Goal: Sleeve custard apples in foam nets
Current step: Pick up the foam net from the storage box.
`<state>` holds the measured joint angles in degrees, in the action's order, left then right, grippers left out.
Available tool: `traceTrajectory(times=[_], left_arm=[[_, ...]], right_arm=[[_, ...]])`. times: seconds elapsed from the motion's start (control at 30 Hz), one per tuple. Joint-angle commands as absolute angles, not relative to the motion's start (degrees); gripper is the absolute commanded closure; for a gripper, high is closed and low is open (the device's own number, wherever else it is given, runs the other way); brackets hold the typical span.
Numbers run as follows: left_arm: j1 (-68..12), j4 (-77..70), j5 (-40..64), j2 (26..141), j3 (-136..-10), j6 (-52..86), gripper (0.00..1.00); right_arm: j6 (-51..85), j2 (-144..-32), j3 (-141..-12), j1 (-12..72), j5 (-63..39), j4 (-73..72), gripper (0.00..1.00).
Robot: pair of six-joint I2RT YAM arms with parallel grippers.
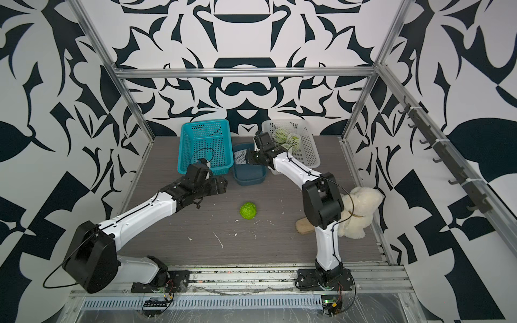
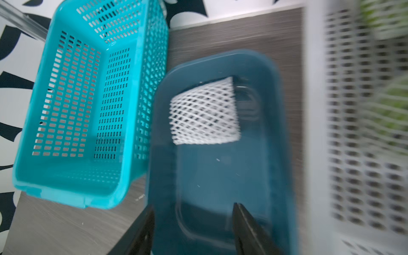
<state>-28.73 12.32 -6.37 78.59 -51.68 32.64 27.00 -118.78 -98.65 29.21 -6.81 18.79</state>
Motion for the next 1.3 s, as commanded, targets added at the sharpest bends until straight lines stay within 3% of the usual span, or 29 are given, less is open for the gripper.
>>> traceTrajectory(times=[0.0,0.4,0.57,0.63,0.83,1.1,1.17,1.27], left_arm=[[-24.4,8.4,-0.5,76.6,-50.3,31.6,0.00],[-21.9,8.3,-0.6,75.8,-49.4,29.7,0.00],[-21.8,8.5,-0.8,75.9,-49.9,29.2,0.00],[-21.7,8.6,-0.5,76.2,-50.0,29.2,0.00],[-21.5,9.2,0.0,76.6,-50.4,29.1,0.00],[-21.4,8.8,1.0,77.7,-50.7,29.5,0.00],[-21.4,9.0,2.2,78.6,-51.2,30.4,0.00],[-21.4,7.4,6.6,79.4,-51.5,31.6,0.00]], right_arm=[[28.5,-123.0,-105.5,30.6,-6.4,21.7,0.39],[28.5,-138.3,-122.4,30.8,-0.1,23.2,0.38],[28.6,-143.3,-129.4,30.8,6.1,26.4,0.12],[28.8,-144.6,-131.4,30.7,7.4,26.3,0.10],[30.8,-146.1,-134.4,29.9,8.6,26.8,0.29],[31.2,-137.1,-121.5,29.9,9.1,21.1,0.62],[31.2,-135.0,-118.7,29.8,9.2,20.4,0.86],[30.8,-132.0,-115.4,29.9,8.4,19.2,0.99]])
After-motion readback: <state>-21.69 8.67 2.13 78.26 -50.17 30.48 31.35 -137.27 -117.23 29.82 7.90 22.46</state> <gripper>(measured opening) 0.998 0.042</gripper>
